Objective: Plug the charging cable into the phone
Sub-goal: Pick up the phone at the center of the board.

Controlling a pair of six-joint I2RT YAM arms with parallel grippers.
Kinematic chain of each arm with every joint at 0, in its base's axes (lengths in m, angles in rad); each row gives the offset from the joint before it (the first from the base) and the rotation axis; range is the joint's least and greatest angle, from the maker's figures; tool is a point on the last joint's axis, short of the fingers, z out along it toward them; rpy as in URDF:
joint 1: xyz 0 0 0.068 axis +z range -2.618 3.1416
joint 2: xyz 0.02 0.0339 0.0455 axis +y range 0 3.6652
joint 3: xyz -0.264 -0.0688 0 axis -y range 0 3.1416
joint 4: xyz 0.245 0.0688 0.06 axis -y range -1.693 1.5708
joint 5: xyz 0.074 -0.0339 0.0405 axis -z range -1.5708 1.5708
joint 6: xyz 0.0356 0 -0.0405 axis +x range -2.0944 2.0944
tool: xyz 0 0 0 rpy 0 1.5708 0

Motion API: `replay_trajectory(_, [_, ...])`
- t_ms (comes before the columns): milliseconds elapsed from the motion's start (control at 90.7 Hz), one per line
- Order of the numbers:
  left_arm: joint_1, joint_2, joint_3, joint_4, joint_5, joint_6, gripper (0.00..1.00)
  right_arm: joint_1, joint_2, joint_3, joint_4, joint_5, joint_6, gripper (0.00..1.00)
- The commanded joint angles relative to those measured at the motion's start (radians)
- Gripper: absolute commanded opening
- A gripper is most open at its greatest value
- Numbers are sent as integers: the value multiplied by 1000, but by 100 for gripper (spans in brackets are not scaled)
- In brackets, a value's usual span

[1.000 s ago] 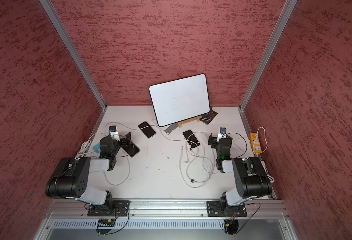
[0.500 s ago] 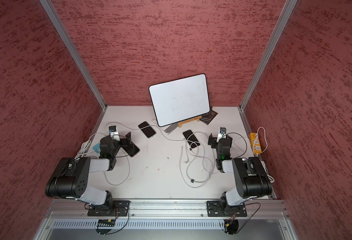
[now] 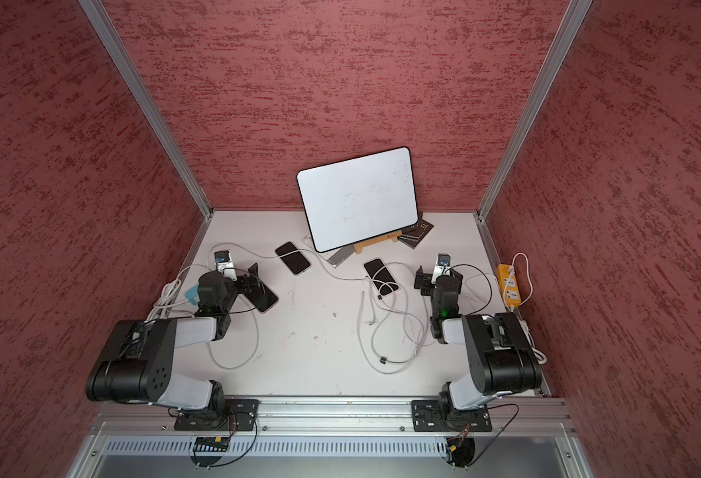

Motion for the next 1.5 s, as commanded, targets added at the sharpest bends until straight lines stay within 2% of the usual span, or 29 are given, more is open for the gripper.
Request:
replay_trajectory(0, [-19, -213, 108, -335, -140, -105, 100, 4, -80, 66, -130, 24, 7, 97])
replay_trajectory(88, [-18, -314, 88, -354, -105, -201, 100, 12, -219, 212, -499, 100, 101, 97])
replay_trajectory(176, [1, -338, 40, -404, -253, -516, 100, 31, -304, 304, -680, 40, 176, 95])
replay_trajectory(198, [24, -337, 39, -433, -238, -575, 100, 40, -322, 325, -714, 27, 199, 94])
replay_trajectory(242, [67, -322, 57, -489, -122, -639, 100, 58, -342, 368, -789, -28, 241, 94])
replay_trajectory(276, [81, -301, 90, -545, -34, -651, 100, 73, -347, 396, -836, -75, 262, 94])
replay_trajectory(320, [66, -259, 168, -665, 15, -657, 100, 103, -343, 435, -891, -128, 278, 94])
replay_trajectory(364, [22, -203, 267, -814, -2, -672, 100, 139, -329, 474, -957, -186, 275, 92])
replay_trajectory(441, [-65, -94, 444, -1116, -105, -736, 100, 201, -298, 539, -1096, -238, 252, 91])
replay_trajectory(496, [-126, -23, 529, -1212, -115, -764, 100, 244, -299, 552, -1161, -247, 250, 91])
replay_trajectory(551, [-193, 29, 579, -1253, -132, -777, 100, 281, -317, 532, -1176, -255, 249, 91])
replay_trajectory(639, [-284, 95, 641, -1326, -236, -809, 100, 323, -349, 486, -1170, -253, 238, 91])
replay_trajectory(694, [-304, 130, 673, -1381, -277, -845, 100, 335, -348, 476, -1183, -261, 231, 92])
replay_trajectory(794, [-315, 173, 696, -1438, -282, -889, 100, 352, -333, 477, -1226, -281, 217, 92])
replay_trajectory(959, [-323, 181, 682, -1449, -296, -934, 100, 370, -342, 449, -1227, -277, 218, 93])
replay_trajectory(1102, [-317, 195, 655, -1421, -302, -937, 100, 376, -332, 451, -1227, -290, 220, 99])
replay_trajectory(1488, [-227, 301, 631, -1299, -189, -895, 100, 382, -315, 442, -1220, -271, 221, 97])
